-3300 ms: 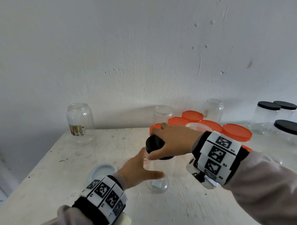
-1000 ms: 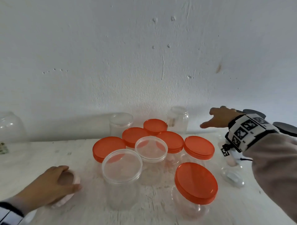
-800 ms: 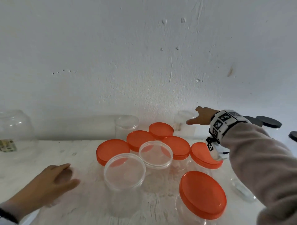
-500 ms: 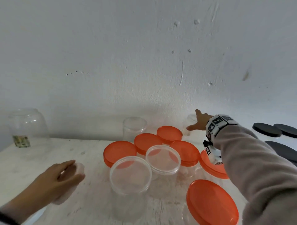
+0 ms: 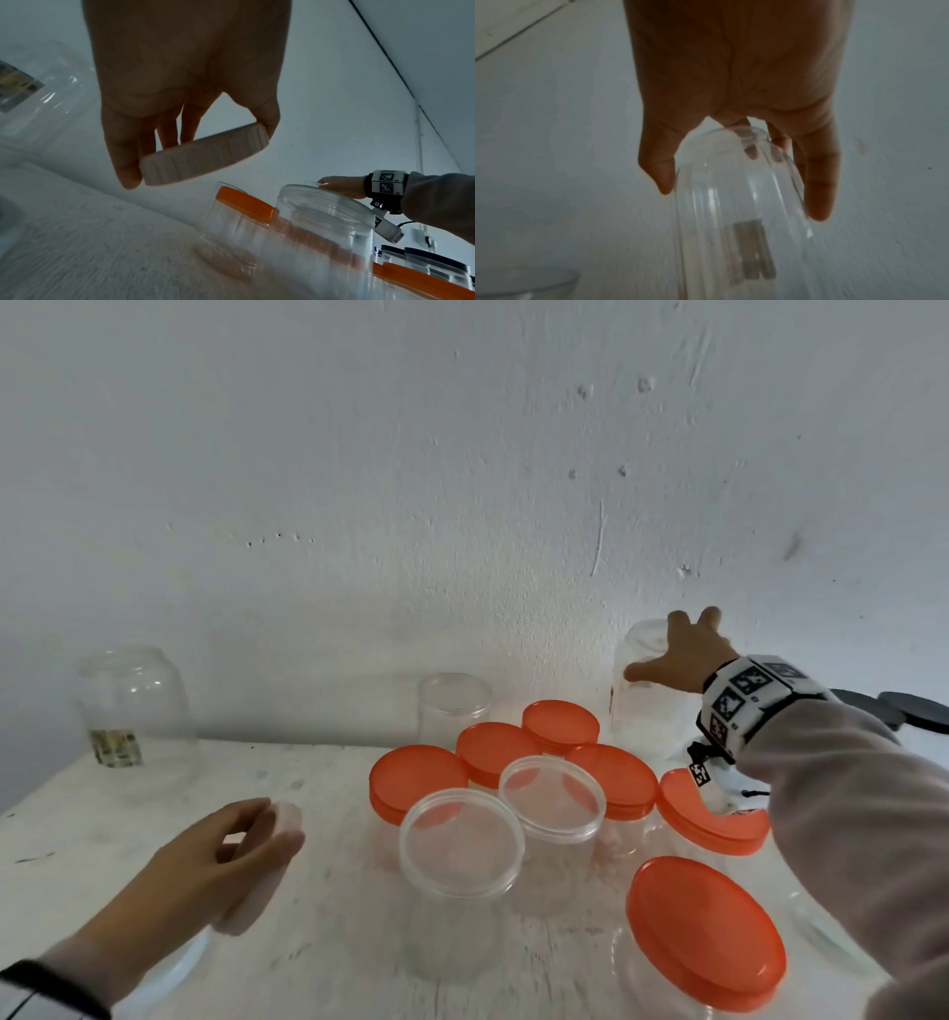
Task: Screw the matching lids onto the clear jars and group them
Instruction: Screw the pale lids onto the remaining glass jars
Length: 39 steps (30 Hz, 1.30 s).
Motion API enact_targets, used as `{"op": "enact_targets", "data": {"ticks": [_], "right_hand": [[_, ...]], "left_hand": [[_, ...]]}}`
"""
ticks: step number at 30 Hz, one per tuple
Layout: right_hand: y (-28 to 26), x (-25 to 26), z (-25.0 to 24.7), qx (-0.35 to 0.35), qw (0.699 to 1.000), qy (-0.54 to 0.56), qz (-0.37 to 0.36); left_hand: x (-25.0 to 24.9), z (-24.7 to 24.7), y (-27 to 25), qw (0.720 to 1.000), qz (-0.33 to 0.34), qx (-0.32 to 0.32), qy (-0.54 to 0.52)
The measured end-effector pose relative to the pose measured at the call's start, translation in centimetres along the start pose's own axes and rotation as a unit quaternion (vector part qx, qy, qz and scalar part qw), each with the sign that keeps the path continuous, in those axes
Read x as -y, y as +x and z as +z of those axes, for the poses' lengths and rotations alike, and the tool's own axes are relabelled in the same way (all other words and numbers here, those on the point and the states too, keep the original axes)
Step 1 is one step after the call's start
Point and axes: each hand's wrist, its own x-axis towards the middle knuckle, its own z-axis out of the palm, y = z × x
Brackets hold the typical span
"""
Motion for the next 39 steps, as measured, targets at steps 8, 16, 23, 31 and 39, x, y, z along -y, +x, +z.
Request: {"op": "enact_targets", "data": {"ticks": [8, 16, 23, 31, 39], "right_hand": [[-5.2, 4.5, -2.6, -0.135, 0.966, 0.208, -0.076], [-12.3, 13.7, -1.4, -0.066, 0.940, 0.322, -0.089], [-18.5, 20.1, 2.6, 0.202, 0.783, 0.589, 0.021], [-22.3, 23.2, 9.6, 0.345, 0.741, 0.571, 0.077], [-23.0, 23.2, 14.6, 0.271, 0.902, 0.336, 0.015]], "left_hand": [[0.2, -3.6, 0.2, 0.998, 0.025, 0.042, -0.031], [1.7, -9.3, 1.6, 0.995, 0.067, 0.039, -0.070], [2.1, -13.2, 2.7, 0.986, 0.081, 0.033, -0.145], [1.4, -15.1, 4.1, 0.979, 0.098, 0.065, -0.168], [-0.3, -14.0, 5.6, 0.977, 0.142, 0.106, -0.122]]}}
